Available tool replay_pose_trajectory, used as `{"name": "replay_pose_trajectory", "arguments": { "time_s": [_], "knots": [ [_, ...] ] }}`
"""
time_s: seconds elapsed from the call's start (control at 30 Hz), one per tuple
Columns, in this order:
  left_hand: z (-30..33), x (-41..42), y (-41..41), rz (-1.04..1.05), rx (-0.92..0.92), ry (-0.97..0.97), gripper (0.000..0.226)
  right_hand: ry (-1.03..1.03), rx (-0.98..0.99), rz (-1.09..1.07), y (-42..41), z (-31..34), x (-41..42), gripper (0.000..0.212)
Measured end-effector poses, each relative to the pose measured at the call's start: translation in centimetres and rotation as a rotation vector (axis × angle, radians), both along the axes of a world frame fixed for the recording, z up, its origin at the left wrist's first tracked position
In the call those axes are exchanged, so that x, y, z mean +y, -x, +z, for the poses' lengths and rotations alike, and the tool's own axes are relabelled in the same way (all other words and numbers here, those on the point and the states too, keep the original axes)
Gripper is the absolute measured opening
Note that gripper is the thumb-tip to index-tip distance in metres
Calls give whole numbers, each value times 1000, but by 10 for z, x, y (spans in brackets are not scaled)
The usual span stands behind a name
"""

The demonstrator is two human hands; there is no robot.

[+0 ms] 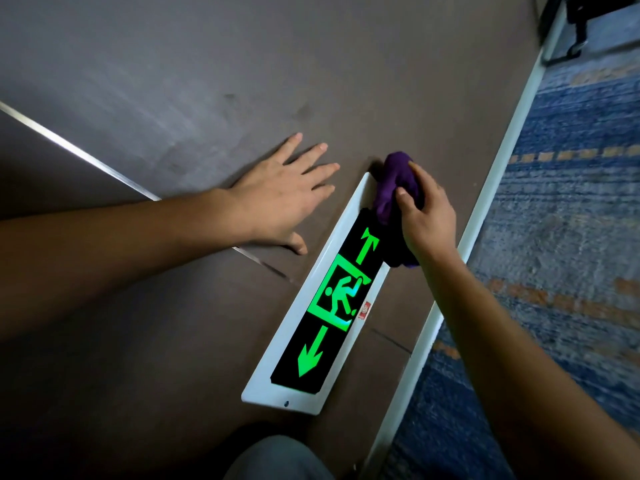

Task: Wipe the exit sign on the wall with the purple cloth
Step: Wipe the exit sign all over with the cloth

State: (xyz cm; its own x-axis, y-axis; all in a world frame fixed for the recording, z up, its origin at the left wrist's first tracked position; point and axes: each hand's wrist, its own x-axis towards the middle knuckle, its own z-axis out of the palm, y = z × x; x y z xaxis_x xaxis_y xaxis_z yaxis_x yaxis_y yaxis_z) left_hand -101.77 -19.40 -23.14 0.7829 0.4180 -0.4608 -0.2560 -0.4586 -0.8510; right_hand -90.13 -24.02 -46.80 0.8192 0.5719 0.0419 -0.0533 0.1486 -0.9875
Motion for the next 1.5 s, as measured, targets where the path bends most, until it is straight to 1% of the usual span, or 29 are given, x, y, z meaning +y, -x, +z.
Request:
{"name": "replay_pose_trajectory", "arguments": {
  "time_s": [0.1,0.17,0.27,0.33,0.47,0.6,0.7,0.8,0.87,0.93,1.0,1.1,1.13,1.2,1.33,1.5],
  "knots": [
    [0,0,1,4,10,-2,111,95,-56,68,16,-3,6,55],
    [2,1,-3,4,19,6,113,126,-82,58,40,-6,6,61],
    [2,2,-12,22,26,38,118,84,-72,-13,80,-12,-1,60],
    [2,1,-16,50,25,45,120,43,-72,-12,114,-17,-12,57],
    [4,-2,-14,45,25,24,117,-32,-62,14,179,-34,-44,57],
    [1,-10,-12,67,46,-3,111,-72,-71,63,227,-48,-70,58],
    [1,-15,-7,56,53,-8,105,-66,-141,91,218,-54,-73,58],
    [1,-15,5,14,68,-35,98,-18,-320,103,167,-58,-55,59],
    [6,-11,13,-7,46,-24,94,30,-381,92,126,-51,-40,60],
    [8,-9,20,-33,5,18,90,71,-355,84,95,-42,-25,60],
    [7,-8,25,-58,-7,29,85,89,-288,70,72,-36,-11,60],
    [6,-6,29,-74,-9,33,83,92,-110,57,59,-26,3,59],
    [7,-4,30,-83,-11,47,84,77,-67,49,63,-23,4,59],
    [8,-2,30,-119,0,76,87,41,-46,26,83,-20,-1,59],
    [9,2,34,-155,11,72,90,-10,-115,48,155,-34,-31,60],
    [7,-1,35,-145,10,71,88,-46,-140,120,234,-54,-70,68]
  ]
}}
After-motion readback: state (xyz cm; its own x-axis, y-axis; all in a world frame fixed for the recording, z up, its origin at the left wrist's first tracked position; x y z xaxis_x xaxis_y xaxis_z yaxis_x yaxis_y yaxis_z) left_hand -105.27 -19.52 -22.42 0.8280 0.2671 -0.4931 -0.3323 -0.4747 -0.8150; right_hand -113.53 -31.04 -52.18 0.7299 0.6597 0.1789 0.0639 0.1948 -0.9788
